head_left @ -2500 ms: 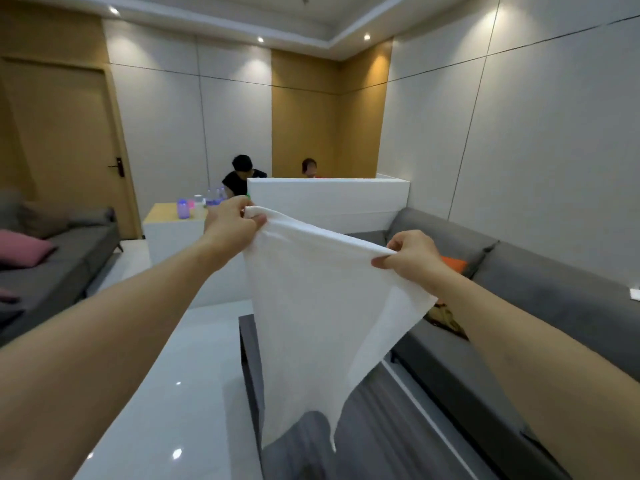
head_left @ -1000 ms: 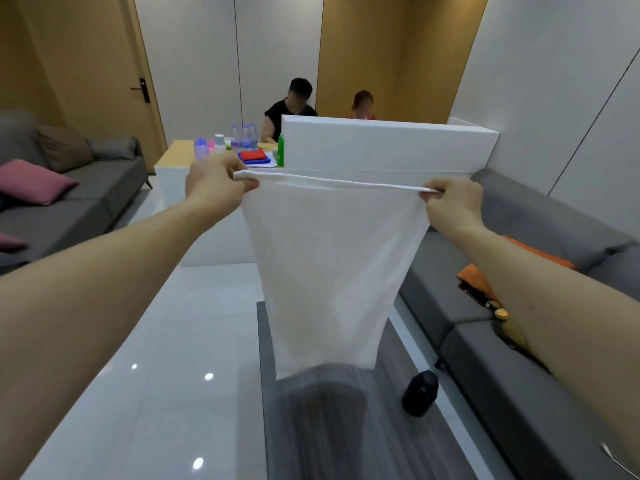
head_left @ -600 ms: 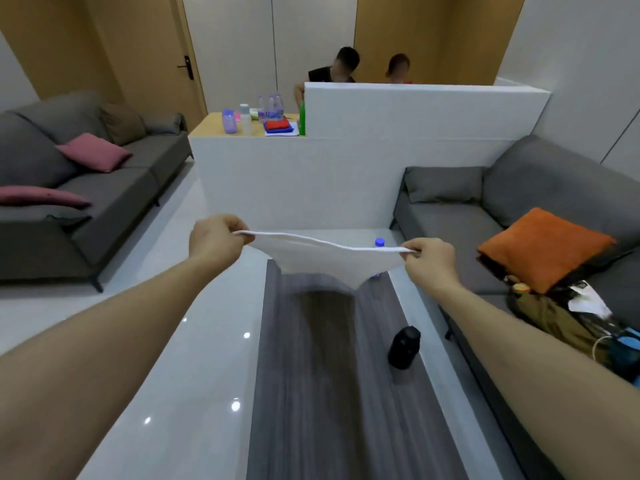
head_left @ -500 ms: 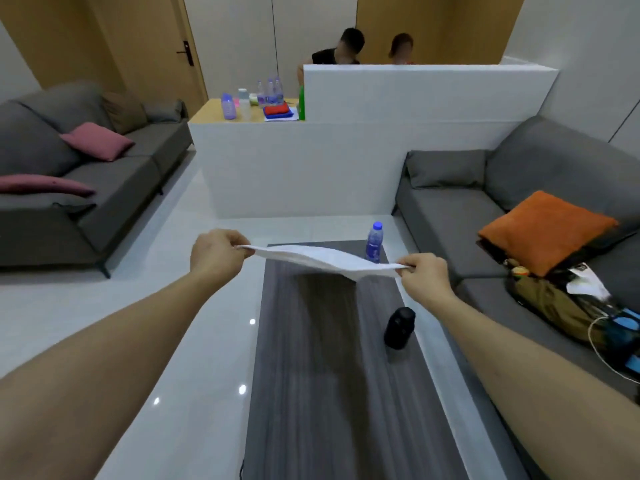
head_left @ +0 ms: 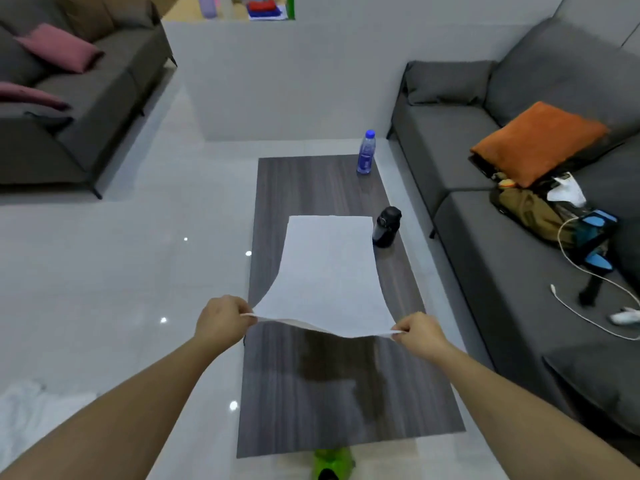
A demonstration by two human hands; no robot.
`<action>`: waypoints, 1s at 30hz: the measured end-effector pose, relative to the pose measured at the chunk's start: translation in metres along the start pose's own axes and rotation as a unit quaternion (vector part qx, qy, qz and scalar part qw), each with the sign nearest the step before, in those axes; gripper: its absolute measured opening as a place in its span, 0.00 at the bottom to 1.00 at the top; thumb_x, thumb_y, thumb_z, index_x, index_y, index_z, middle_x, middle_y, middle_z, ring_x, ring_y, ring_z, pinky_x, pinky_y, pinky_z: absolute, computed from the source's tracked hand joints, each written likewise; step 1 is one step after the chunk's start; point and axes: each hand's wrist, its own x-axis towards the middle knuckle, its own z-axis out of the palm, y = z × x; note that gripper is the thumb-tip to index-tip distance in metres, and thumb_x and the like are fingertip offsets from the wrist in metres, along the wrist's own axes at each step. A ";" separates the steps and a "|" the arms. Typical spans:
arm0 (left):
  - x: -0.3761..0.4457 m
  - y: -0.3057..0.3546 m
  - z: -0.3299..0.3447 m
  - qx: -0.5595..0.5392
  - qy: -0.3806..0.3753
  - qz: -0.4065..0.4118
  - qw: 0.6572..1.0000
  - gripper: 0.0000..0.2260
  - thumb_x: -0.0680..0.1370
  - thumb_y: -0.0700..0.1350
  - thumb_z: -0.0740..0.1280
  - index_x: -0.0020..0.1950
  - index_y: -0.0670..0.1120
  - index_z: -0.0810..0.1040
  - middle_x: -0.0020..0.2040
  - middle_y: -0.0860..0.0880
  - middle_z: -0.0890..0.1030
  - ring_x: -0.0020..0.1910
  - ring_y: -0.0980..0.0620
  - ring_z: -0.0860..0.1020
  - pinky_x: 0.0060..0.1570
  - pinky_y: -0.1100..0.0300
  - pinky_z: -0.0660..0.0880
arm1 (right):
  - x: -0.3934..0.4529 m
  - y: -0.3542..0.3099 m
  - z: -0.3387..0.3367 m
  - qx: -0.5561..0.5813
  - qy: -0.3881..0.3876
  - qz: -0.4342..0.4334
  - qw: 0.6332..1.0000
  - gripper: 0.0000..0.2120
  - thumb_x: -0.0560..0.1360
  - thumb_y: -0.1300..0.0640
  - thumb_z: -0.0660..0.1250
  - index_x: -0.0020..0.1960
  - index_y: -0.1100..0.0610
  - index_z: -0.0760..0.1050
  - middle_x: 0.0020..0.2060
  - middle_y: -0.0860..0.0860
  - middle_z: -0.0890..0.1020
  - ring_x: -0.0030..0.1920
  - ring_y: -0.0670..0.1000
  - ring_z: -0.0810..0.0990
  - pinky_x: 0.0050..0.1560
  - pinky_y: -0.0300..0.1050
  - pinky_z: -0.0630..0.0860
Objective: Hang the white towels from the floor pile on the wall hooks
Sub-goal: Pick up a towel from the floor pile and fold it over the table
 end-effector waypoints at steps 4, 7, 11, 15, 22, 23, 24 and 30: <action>-0.066 -0.054 0.047 0.009 -0.059 -0.024 0.998 0.05 0.72 0.51 0.74 0.39 0.51 0.83 0.34 0.54 0.80 0.35 0.56 0.78 0.33 0.63 0.73 | -0.066 0.025 0.052 -0.037 -0.048 0.027 0.998 0.07 0.76 0.55 0.69 0.48 0.54 0.86 0.35 0.48 0.80 0.40 0.48 0.79 0.35 0.37 0.69; -0.110 -0.087 0.066 0.019 -0.102 -0.032 0.994 0.05 0.73 0.50 0.74 0.40 0.50 0.83 0.34 0.53 0.80 0.35 0.55 0.78 0.32 0.64 0.70 | -0.107 0.032 0.080 -0.044 -0.083 0.043 0.995 0.05 0.76 0.54 0.70 0.43 0.51 0.85 0.32 0.45 0.78 0.40 0.47 0.78 0.39 0.36 0.71; -0.142 -0.115 0.072 0.026 -0.123 -0.037 0.991 0.07 0.73 0.50 0.73 0.45 0.48 0.85 0.37 0.52 0.80 0.38 0.55 0.78 0.36 0.63 0.70 | -0.144 0.038 0.104 -0.041 -0.078 0.052 0.995 0.10 0.74 0.55 0.72 0.35 0.53 0.81 0.32 0.47 0.79 0.33 0.43 0.76 0.30 0.31 0.70; -0.141 -0.114 0.065 0.020 -0.104 -0.025 0.994 0.07 0.74 0.51 0.72 0.46 0.49 0.85 0.39 0.52 0.81 0.41 0.52 0.78 0.40 0.61 0.71 | -0.149 0.034 0.099 -0.027 -0.024 0.052 0.998 0.05 0.73 0.56 0.73 0.40 0.57 0.84 0.35 0.49 0.83 0.37 0.46 0.80 0.38 0.41 0.79; -0.080 -0.070 0.044 0.005 -0.051 0.003 0.999 0.08 0.77 0.53 0.69 0.44 0.50 0.81 0.39 0.52 0.80 0.41 0.52 0.76 0.36 0.60 0.68 | -0.088 0.017 0.059 0.023 0.067 0.060 0.996 0.03 0.75 0.58 0.71 0.45 0.53 0.83 0.38 0.48 0.82 0.39 0.46 0.79 0.35 0.37 0.72; -0.065 -0.063 0.042 0.003 -0.048 0.003 0.999 0.09 0.77 0.53 0.68 0.44 0.49 0.81 0.39 0.51 0.80 0.41 0.51 0.76 0.36 0.59 0.69 | -0.073 0.014 0.053 0.031 0.075 0.059 0.995 0.02 0.75 0.57 0.71 0.45 0.53 0.83 0.37 0.47 0.81 0.40 0.47 0.79 0.37 0.39 0.74; -0.049 -0.056 0.041 0.000 -0.047 0.002 0.999 0.10 0.77 0.53 0.68 0.43 0.48 0.81 0.39 0.50 0.81 0.41 0.51 0.77 0.37 0.59 0.70 | -0.058 0.011 0.047 0.037 0.079 0.057 0.995 0.02 0.74 0.57 0.72 0.44 0.53 0.83 0.36 0.46 0.81 0.40 0.47 0.79 0.39 0.41 0.75; 0.060 -0.019 0.044 0.010 -0.049 -0.023 0.998 0.10 0.76 0.54 0.69 0.42 0.48 0.83 0.39 0.49 0.82 0.42 0.49 0.78 0.39 0.58 0.73 | 0.057 -0.004 0.013 0.054 0.067 0.070 0.994 0.04 0.73 0.54 0.72 0.40 0.49 0.80 0.40 0.50 0.84 0.42 0.51 0.81 0.43 0.45 0.78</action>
